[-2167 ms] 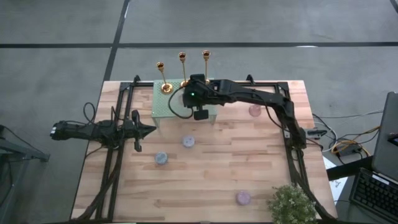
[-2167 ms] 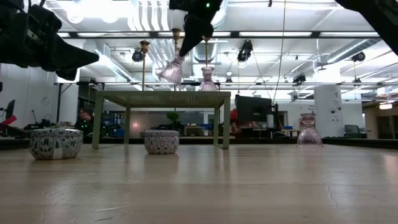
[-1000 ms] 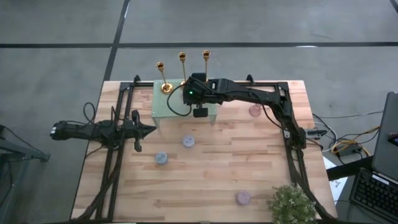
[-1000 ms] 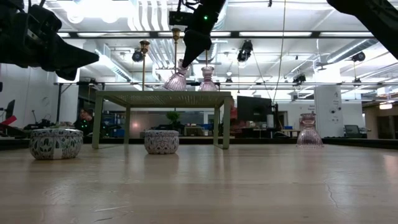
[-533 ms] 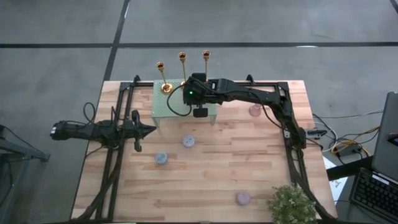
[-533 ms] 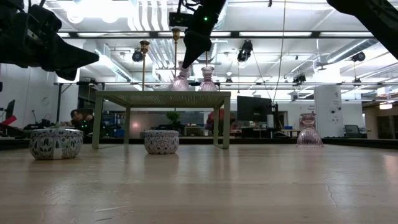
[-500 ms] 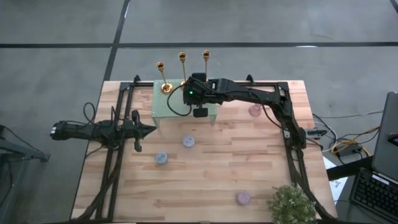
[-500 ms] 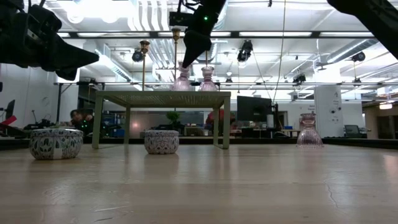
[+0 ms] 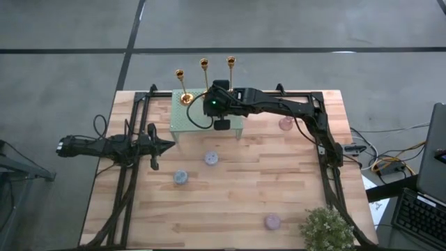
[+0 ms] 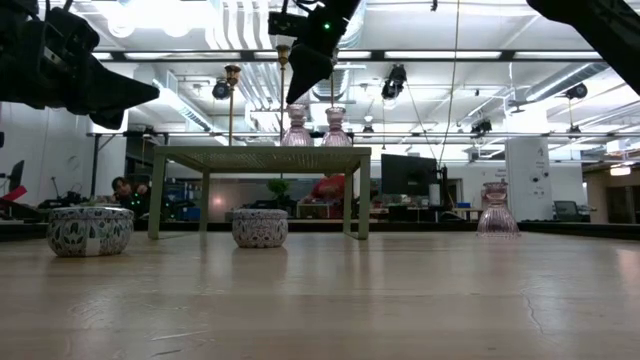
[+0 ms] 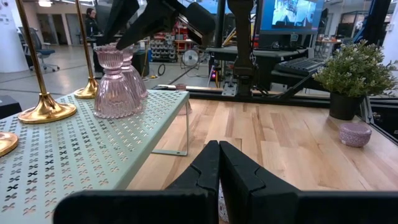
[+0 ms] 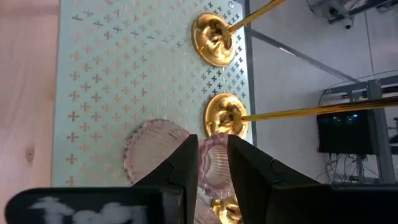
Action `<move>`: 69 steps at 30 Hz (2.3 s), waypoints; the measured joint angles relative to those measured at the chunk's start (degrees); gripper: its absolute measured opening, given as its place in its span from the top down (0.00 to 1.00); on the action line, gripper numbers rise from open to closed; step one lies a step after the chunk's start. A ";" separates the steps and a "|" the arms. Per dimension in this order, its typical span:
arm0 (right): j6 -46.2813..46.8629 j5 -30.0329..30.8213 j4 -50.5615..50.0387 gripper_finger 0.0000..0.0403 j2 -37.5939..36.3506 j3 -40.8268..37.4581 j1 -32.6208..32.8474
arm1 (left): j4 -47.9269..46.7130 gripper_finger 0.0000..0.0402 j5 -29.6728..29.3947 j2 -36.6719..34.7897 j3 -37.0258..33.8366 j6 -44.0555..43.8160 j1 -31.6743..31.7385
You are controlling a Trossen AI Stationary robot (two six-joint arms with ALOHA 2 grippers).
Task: Pick & Place candle stick holders
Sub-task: Put the bottom pink glass candle holder on the shelf
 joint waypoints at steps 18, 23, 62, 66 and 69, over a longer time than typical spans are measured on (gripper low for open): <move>-0.63 0.26 -0.76 0.89 -0.64 0.00 0.96 | 0.00 0.97 0.00 -0.01 0.00 0.00 0.00; -0.37 0.11 -0.28 0.94 -0.80 0.00 1.95 | 0.00 0.97 0.00 -0.01 0.00 0.00 0.04; 4.77 7.48 1.12 0.98 -0.83 -6.50 0.36 | 0.00 0.97 0.00 0.00 0.00 -0.02 0.00; 4.09 7.55 2.73 0.98 -0.83 -6.84 0.36 | 0.00 0.97 0.00 0.00 -0.01 0.00 0.00; 4.29 7.56 3.36 0.98 -0.83 -6.78 0.36 | 0.00 0.97 0.00 -0.01 0.00 -0.02 0.00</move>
